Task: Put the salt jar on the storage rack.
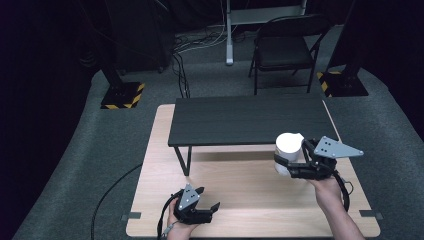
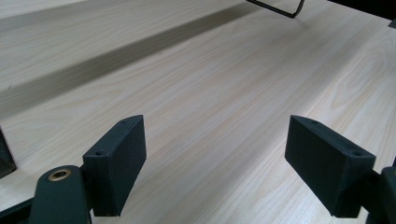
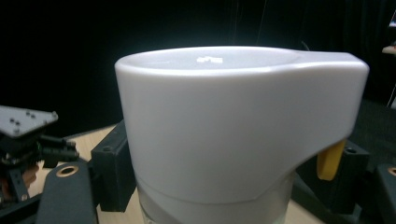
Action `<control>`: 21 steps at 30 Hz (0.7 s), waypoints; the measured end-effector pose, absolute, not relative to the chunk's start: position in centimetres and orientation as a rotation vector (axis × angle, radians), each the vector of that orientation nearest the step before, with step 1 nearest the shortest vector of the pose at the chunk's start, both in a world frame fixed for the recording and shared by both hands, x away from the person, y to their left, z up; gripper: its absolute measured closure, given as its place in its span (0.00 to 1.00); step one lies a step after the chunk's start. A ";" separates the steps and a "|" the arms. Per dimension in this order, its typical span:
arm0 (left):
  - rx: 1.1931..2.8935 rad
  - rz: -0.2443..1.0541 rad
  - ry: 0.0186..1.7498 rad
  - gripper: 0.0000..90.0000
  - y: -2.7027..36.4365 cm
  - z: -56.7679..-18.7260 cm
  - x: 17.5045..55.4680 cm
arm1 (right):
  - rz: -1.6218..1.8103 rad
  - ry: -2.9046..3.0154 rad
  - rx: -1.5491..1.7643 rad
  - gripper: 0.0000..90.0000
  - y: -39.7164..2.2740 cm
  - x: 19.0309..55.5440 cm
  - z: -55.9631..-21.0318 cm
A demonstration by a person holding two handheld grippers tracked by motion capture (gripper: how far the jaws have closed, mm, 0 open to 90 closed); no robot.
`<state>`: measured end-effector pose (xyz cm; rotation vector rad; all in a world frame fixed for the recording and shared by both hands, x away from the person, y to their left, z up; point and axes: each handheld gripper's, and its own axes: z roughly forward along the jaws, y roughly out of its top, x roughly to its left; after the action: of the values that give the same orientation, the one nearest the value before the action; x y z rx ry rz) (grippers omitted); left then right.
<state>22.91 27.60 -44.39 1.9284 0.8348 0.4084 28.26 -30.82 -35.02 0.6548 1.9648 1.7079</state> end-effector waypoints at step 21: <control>1.929 0.407 0.831 0.23 27.7 -44.4 22.9 | 1.699 1.876 0.675 0.24 -27.0 32.4 -30.1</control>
<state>22.93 27.67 -44.37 1.9289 0.8311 0.4073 32.43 -26.98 -30.06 0.6753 1.8758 1.6990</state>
